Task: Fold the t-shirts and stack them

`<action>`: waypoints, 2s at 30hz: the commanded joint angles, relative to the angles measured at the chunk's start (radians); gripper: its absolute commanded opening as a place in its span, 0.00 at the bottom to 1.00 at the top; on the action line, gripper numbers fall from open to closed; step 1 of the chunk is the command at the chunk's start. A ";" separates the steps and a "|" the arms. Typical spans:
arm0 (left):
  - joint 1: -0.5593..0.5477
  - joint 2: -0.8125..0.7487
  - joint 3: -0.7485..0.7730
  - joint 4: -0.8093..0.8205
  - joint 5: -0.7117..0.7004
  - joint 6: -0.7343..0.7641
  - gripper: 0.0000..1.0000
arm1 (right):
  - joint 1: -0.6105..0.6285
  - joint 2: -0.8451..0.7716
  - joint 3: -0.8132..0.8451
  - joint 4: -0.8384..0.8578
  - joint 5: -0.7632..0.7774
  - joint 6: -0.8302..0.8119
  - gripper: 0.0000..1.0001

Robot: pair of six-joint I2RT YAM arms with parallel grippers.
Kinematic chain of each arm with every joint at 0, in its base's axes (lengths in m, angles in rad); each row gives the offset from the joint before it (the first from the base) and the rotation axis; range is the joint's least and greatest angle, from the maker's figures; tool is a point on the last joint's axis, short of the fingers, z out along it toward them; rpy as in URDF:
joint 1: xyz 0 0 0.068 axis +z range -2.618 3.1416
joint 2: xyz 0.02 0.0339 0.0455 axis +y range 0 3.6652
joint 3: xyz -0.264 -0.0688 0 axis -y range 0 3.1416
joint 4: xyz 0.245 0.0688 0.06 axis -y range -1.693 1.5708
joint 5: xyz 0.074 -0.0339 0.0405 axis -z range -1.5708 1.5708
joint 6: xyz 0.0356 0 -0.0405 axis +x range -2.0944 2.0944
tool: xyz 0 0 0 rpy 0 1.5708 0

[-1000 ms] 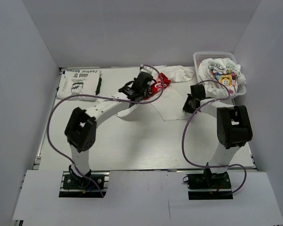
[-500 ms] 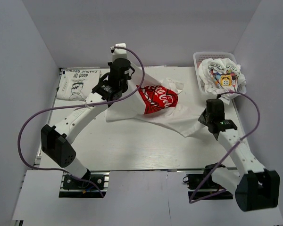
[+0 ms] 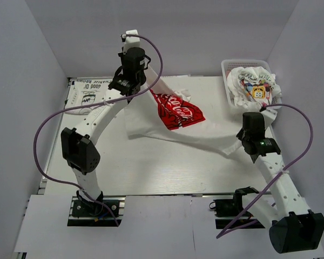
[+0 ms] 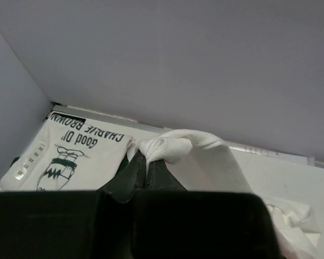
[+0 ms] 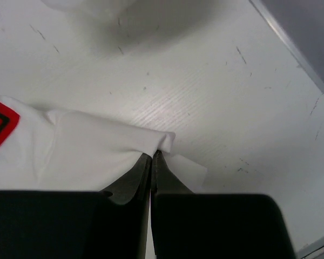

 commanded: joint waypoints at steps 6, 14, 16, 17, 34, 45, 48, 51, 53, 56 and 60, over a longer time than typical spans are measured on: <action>0.035 -0.211 0.087 0.103 -0.090 0.137 0.00 | -0.010 -0.107 0.258 -0.040 0.346 0.015 0.00; 0.025 -0.403 0.124 0.089 -0.123 0.220 0.00 | -0.007 -0.344 0.430 0.003 0.409 -0.087 0.00; 0.025 -0.447 0.124 0.074 -0.123 0.220 0.00 | -0.007 -0.385 0.455 0.031 0.417 -0.139 0.00; 0.016 -0.458 0.124 0.065 -0.123 0.220 0.00 | -0.004 -0.384 0.494 0.026 0.417 -0.146 0.00; 0.108 -0.039 -0.095 -0.233 0.050 -0.200 0.44 | -0.021 0.102 0.175 0.191 0.115 -0.078 0.00; 0.111 0.050 -0.204 -0.393 0.413 -0.414 0.99 | -0.032 0.427 0.142 0.287 -0.149 -0.057 0.00; 0.111 -0.137 -0.474 -0.289 0.644 -0.458 0.99 | -0.033 0.463 0.131 0.261 -0.118 -0.020 0.00; 0.093 -0.251 -0.733 -0.183 0.824 -0.496 0.99 | -0.038 0.469 0.111 0.252 -0.098 0.008 0.00; 0.064 -0.296 -0.805 -0.228 0.875 -0.509 0.99 | -0.042 0.460 0.111 0.249 -0.100 0.014 0.00; 0.022 -0.358 -0.909 -0.325 0.906 -0.547 0.99 | -0.047 0.448 0.117 0.253 -0.098 0.015 0.00; -0.077 -0.426 -1.003 -0.368 0.957 -0.579 0.98 | -0.056 0.432 0.108 0.259 -0.087 0.014 0.00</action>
